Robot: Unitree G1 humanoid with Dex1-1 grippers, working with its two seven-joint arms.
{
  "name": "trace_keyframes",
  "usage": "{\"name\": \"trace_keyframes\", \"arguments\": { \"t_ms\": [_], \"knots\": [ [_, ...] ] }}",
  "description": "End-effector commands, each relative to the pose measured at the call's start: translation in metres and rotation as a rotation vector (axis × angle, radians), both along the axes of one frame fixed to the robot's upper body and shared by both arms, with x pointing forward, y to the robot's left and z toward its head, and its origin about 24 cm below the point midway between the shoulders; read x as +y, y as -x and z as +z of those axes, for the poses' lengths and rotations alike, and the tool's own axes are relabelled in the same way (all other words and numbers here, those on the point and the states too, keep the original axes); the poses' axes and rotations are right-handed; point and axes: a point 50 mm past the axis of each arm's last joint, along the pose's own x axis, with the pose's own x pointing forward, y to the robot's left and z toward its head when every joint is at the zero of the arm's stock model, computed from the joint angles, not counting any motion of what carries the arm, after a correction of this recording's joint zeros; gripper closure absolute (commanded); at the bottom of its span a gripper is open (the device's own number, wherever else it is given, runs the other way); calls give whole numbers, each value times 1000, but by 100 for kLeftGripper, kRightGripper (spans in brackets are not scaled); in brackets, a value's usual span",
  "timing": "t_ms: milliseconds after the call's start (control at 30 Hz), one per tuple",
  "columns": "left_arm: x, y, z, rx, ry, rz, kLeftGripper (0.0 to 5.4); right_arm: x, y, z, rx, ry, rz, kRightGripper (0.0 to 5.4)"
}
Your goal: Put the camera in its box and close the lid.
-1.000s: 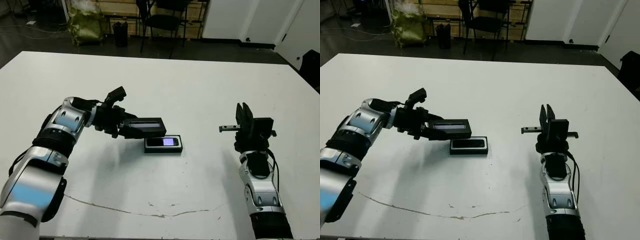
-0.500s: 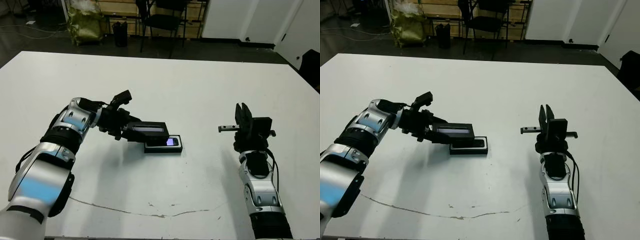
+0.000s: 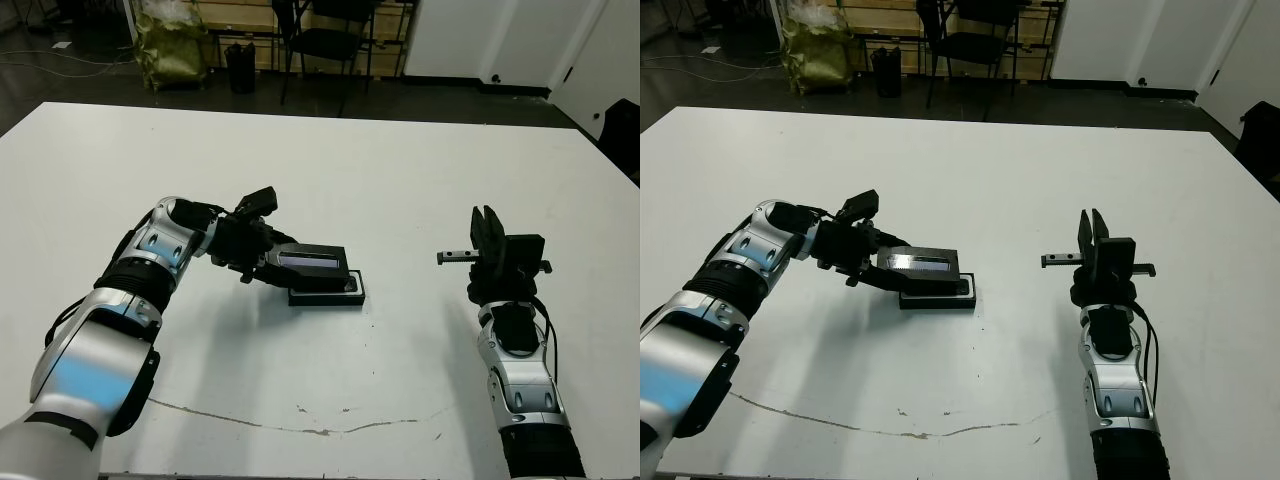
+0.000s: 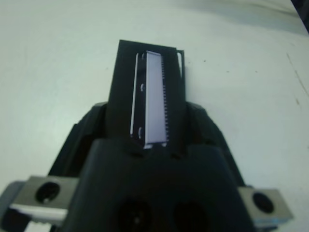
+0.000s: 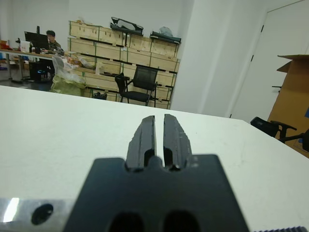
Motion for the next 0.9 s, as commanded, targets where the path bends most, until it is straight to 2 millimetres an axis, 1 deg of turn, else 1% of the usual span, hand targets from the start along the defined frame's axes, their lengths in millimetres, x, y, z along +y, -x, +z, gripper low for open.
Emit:
{"name": "trace_keyframes", "arguments": {
  "t_ms": [33, 267, 467, 600, 733, 833, 900],
  "knots": [
    [0, 2, -9, 38, 1, 8, 268, -4, 1, -2, 21, -5, -14, 540],
    [-7, 2, -11, 58, 29, -3, 268, -2, 1, -2, 32, 6, -15, 540],
    [-15, 2, -12, 120, 34, 1, 268, -2, 1, -4, 31, 14, -30, 540],
    [-20, 2, -14, 174, 37, 9, 268, -4, 2, -5, 28, 50, -39, 540],
    [-25, 2, -13, 145, 30, -20, 268, -10, 0, -12, 45, 51, -43, 540],
    [-27, 2, -14, 166, 17, -11, 268, -13, -2, -18, 61, 51, -55, 540],
    [-29, 2, -14, 150, 24, -26, 268, -14, -2, -19, 65, 55, -55, 540]
  ]
}}
